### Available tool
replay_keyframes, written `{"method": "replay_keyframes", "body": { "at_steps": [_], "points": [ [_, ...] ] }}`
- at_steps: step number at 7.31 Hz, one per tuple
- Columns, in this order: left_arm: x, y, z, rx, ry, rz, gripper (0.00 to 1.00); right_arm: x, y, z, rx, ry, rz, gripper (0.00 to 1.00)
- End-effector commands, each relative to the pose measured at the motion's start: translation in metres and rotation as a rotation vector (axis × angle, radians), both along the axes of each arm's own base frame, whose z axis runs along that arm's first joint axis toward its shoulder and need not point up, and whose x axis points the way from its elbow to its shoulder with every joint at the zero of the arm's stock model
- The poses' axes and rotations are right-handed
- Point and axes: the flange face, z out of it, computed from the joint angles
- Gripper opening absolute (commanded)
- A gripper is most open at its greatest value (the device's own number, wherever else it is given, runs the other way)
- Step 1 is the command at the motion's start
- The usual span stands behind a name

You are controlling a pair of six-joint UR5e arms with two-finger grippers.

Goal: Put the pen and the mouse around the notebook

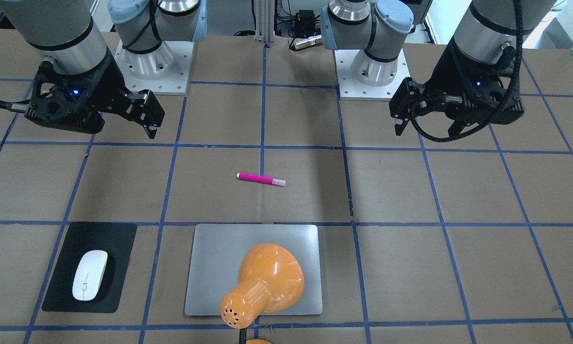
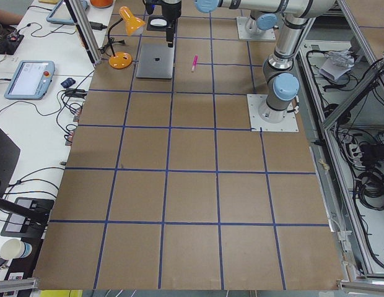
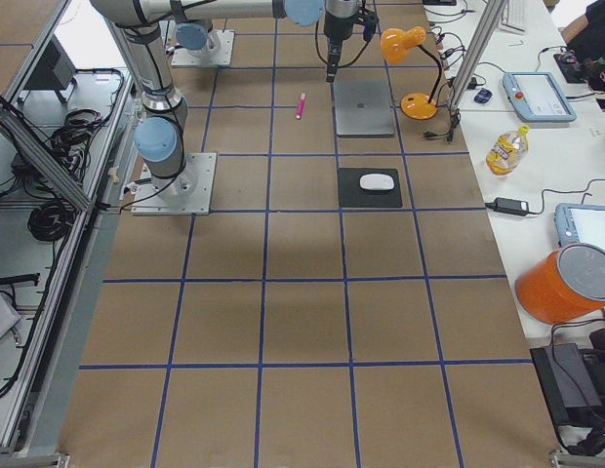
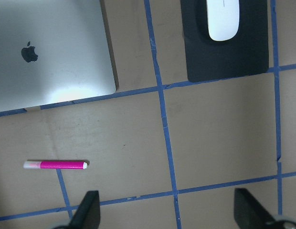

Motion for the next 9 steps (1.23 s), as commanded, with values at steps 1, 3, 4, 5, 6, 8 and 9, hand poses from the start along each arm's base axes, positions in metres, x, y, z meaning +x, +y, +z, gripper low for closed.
{"method": "replay_keyframes", "body": {
  "at_steps": [1,3,4,5,6,8,9],
  "points": [
    [0.001,0.009,0.008,-0.005,-0.017,-0.001,1.00,0.000,0.000,0.001,-0.002,0.000,0.000,1.00],
    [0.002,0.002,-0.004,0.015,-0.017,-0.001,1.00,-0.001,0.000,0.001,-0.002,0.000,0.000,1.00],
    [-0.001,0.002,-0.008,0.028,-0.018,-0.007,1.00,-0.001,0.000,0.001,-0.002,0.000,0.000,1.00],
    [-0.002,0.003,-0.014,0.033,-0.017,-0.009,1.00,-0.001,0.000,0.001,-0.002,0.000,0.000,1.00],
    [-0.002,0.004,-0.016,0.038,-0.017,-0.009,1.00,-0.001,0.000,0.001,-0.002,0.000,0.000,1.00],
    [-0.003,0.006,-0.010,0.027,-0.018,-0.009,1.00,-0.001,0.000,0.000,0.002,0.000,0.000,1.00],
    [0.000,0.000,-0.009,0.027,-0.019,-0.004,1.00,-0.001,0.000,0.000,0.000,0.000,0.000,1.00]
  ]
}}
